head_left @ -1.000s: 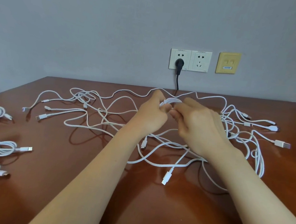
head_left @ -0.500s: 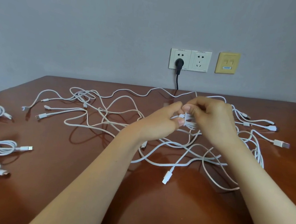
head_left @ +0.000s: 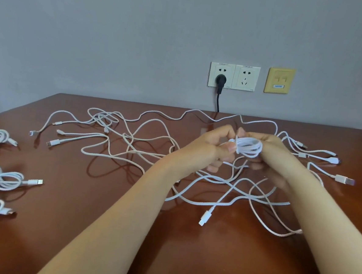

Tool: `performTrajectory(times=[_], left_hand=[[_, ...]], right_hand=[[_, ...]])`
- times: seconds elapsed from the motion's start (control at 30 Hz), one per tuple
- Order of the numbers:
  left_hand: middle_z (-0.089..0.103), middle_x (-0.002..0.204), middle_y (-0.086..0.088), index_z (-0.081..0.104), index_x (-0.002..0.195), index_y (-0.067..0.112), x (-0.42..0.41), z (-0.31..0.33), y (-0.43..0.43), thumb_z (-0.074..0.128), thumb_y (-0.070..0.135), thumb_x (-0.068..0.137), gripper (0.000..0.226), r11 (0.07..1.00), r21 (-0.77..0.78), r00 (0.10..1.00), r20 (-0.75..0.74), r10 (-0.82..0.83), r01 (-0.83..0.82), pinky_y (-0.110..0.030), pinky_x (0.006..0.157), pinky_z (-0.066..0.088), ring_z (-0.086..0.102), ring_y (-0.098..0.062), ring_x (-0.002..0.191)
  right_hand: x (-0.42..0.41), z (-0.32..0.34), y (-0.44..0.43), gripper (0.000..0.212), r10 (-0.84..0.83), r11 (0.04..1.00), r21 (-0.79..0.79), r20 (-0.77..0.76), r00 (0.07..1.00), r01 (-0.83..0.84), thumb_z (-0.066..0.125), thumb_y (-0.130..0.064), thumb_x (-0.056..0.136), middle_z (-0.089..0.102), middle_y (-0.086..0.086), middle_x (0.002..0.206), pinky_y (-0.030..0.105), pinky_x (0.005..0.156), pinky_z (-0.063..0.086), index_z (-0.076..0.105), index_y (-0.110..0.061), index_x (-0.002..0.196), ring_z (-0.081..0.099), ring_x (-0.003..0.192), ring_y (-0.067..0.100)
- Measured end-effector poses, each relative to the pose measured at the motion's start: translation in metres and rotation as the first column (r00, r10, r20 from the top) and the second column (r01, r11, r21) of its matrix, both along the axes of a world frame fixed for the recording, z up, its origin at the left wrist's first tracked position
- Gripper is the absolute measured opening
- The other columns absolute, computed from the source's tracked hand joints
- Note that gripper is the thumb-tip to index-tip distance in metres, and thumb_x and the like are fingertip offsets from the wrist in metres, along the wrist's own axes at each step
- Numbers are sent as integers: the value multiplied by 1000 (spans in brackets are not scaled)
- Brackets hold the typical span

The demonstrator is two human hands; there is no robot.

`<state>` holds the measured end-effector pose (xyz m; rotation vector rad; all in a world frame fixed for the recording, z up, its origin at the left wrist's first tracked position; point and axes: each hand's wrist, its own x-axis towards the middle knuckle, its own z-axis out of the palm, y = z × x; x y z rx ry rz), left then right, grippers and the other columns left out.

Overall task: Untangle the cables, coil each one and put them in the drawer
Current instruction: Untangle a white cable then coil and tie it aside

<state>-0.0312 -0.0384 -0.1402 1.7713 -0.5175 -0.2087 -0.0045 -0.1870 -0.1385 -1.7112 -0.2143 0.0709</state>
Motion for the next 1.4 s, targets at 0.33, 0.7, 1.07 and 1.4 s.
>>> performTrajectory(times=[0.33,0.7,1.07,1.4], left_hand=[[51,73,9,42,78,24,19,-5,7,41,22,98,20,840,40,833,166,528,-541,-30,71,38,44,-14,67],[50,78,1,38,99,19,12,-6,8,40,14,96,5,791,225,805,351,478,-568,-30,60,29,46,-18,72],[51,90,-9,38,81,29,11,-10,8,43,20,92,15,907,359,960,243,137,-220,-38,79,43,52,-27,85],[43,65,4,40,78,20,4,-3,13,43,12,98,22,975,178,980,170,103,-133,-20,51,29,38,1,43]], right_hand=[[-2,-13,25,33,-66,855,-420,494,867,304,56,-30,91,37,-6,43,25,51,30,57,-23,59,35,46,10],[-14,-10,29,20,398,485,-662,749,529,572,46,-24,96,59,8,88,26,48,24,62,-11,95,61,78,32],[-10,2,7,17,227,644,-628,703,674,437,52,-21,90,65,5,87,36,71,44,68,-14,89,58,86,32],[-5,6,0,20,44,944,-318,395,918,92,62,-12,88,68,-4,65,32,63,58,70,-21,71,67,51,20]])
